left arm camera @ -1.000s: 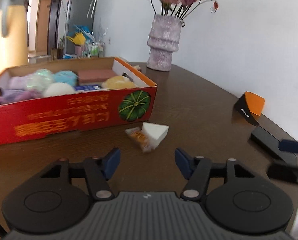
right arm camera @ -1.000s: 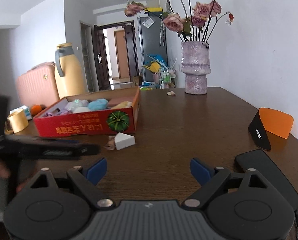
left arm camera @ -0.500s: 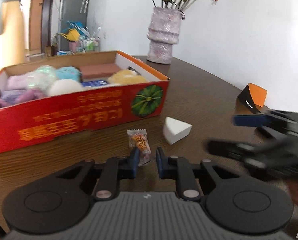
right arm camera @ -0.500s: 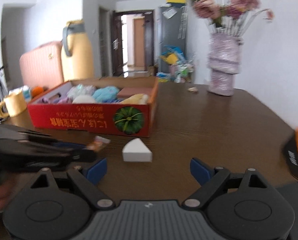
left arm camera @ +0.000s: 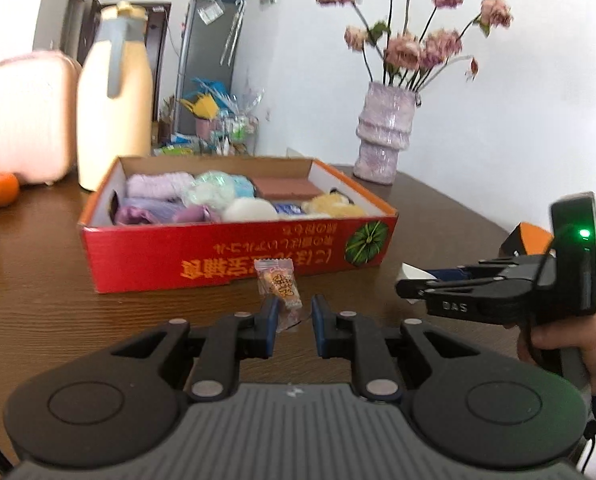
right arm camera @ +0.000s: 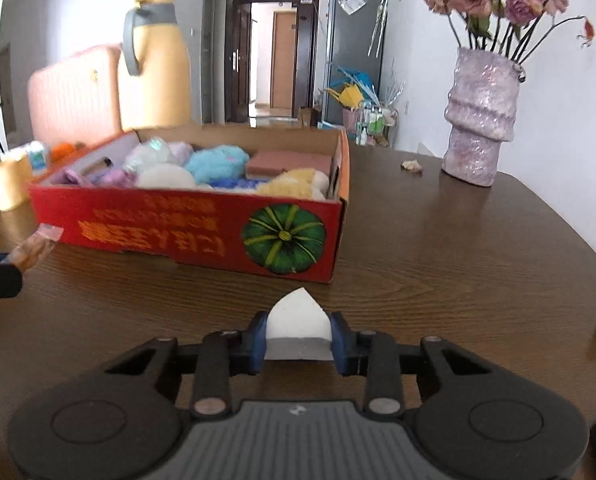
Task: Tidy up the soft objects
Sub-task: 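Grasp the snack packet with the left tool while the right tool grasps the white triangular sponge, then carry the snack packet and triangular sponge into the box and open both tools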
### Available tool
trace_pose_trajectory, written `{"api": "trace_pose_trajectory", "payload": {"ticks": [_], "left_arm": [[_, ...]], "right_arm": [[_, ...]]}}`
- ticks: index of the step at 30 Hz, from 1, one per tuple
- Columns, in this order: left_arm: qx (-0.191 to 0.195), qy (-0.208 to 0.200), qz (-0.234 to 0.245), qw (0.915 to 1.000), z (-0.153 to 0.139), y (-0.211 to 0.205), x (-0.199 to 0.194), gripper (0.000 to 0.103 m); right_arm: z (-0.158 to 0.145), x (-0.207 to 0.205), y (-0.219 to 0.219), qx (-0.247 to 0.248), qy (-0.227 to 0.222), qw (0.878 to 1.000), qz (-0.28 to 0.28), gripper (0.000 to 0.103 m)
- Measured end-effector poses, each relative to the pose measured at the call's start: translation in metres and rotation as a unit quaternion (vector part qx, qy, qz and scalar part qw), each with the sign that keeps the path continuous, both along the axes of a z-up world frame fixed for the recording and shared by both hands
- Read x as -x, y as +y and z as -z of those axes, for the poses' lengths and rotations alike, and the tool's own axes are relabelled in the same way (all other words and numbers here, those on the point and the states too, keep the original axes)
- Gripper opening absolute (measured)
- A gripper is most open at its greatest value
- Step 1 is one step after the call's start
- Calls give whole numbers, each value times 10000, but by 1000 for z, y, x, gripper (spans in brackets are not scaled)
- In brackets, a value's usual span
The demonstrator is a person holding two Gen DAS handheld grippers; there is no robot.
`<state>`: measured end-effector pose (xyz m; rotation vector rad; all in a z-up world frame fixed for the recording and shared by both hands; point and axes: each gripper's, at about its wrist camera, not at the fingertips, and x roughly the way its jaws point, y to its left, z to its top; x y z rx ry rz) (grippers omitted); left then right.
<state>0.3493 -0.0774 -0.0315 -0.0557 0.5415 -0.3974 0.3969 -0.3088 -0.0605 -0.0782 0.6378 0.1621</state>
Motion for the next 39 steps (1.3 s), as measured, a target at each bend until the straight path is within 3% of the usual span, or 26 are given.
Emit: {"api": "trace_pose_trajectory", "payload": {"ticks": [5,10,13,22,26,31,35,39], "left_arm": [[154,-258,-58,9995,-19,17,40,18],[395,-314,-102,9987,-27,35,92,18],[471,-320,-30,9984,-32,42,115,18],[625,-586,-13,9963,-46,52,139,18],[792,-523,26,9955,-55,61,117,18],[881,-756,263,9929,-100,79,53,19],[642,-548,239,9961,-118,81,-40,19],[457,156,130,9987,-102,79,-137,19]], "right_arm": [[-28,64,6,-282,-302,9991,-120,31],[-39,146,20,-896,-447,9947,-229,31],[-45,175,32,-802,-458,9948,-428,31],[-60,194,40,-802,-678,9933,-478,31],[-76,169,38,-662,-839,9932,-465,31],[-123,109,36,-472,-1262,9879,-767,31],[-140,15,45,9,-1233,9885,-878,33],[-130,-75,58,102,-692,9914,-1108,33]]}}
